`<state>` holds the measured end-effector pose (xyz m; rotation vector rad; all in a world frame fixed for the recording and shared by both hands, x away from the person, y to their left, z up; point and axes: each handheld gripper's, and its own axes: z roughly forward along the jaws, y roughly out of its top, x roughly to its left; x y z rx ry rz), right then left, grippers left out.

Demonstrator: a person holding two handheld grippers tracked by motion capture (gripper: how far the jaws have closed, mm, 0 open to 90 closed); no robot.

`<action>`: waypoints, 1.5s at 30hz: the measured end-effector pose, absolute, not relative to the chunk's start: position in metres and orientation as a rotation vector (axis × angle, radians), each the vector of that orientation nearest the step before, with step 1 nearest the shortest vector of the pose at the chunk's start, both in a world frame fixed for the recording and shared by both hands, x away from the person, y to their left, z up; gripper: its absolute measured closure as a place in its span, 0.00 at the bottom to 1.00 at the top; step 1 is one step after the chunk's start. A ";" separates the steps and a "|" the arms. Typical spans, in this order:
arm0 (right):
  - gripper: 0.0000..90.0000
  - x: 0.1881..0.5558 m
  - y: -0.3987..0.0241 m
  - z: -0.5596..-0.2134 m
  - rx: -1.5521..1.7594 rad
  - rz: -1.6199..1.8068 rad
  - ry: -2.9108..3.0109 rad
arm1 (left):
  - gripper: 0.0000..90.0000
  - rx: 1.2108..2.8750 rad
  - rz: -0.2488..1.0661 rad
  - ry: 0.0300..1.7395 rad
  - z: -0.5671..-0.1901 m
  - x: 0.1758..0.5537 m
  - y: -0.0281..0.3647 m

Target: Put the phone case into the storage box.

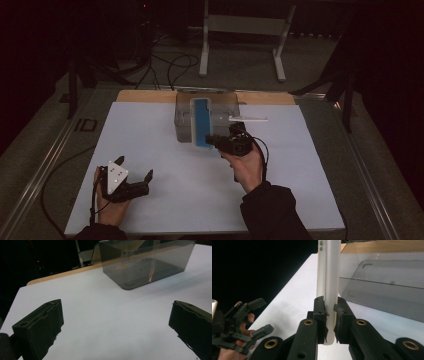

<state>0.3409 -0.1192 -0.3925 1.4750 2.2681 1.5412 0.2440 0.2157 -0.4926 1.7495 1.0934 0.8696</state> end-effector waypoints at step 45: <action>0.91 0.407 -0.109 -0.356 1.510 1.281 2.344 | 0.00 1.740 0.866 1.100 -0.494 0.244 0.216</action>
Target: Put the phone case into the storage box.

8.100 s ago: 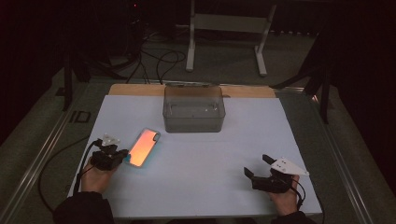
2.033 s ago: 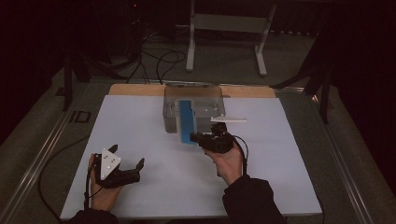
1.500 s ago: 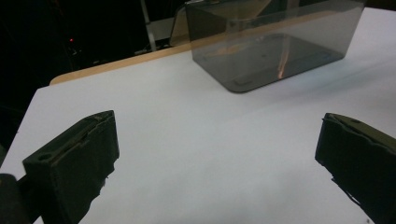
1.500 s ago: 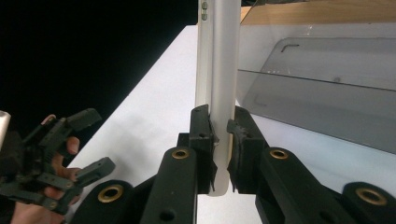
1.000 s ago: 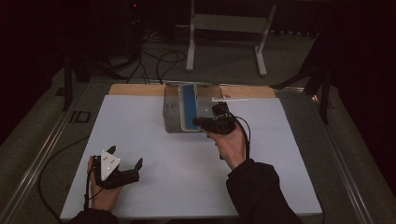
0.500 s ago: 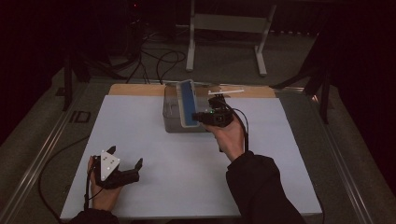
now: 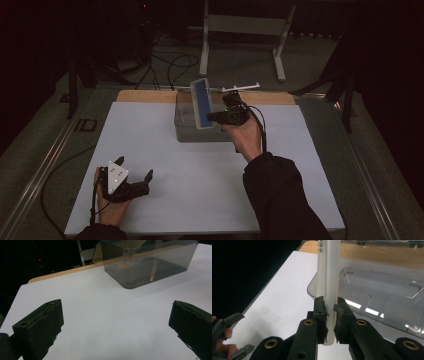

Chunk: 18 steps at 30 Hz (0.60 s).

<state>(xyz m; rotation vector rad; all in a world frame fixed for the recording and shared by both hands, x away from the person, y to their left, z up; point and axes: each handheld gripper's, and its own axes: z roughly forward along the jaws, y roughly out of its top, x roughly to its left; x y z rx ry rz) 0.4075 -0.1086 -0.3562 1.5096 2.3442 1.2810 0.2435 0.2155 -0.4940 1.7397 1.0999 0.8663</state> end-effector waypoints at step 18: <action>0.91 0.431 -0.107 -0.349 1.581 1.189 2.293 | 0.01 1.733 0.877 1.094 -0.493 0.242 0.215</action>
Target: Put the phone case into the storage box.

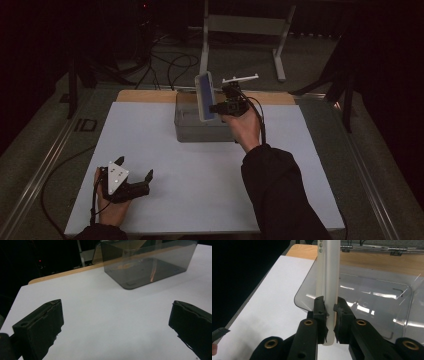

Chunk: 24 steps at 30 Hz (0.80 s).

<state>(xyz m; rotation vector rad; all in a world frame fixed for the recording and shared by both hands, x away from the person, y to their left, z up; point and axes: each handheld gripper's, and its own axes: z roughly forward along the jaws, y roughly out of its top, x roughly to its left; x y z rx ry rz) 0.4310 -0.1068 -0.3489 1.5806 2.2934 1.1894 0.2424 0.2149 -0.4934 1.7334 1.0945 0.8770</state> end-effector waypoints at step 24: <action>0.91 0.452 -0.120 -0.356 1.680 1.078 2.223 | 0.01 1.724 0.881 1.091 -0.493 0.242 0.215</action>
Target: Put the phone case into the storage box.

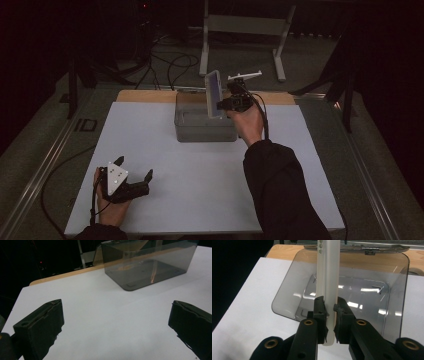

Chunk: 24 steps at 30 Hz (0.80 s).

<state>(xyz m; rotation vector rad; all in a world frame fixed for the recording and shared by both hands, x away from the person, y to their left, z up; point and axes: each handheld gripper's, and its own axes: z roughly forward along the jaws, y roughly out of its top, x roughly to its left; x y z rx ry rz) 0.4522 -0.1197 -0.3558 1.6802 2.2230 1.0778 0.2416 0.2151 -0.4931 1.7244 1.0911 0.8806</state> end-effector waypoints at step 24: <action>0.91 0.467 -0.140 -0.357 1.758 0.981 2.147 | 0.01 1.726 0.880 1.089 -0.493 0.241 0.214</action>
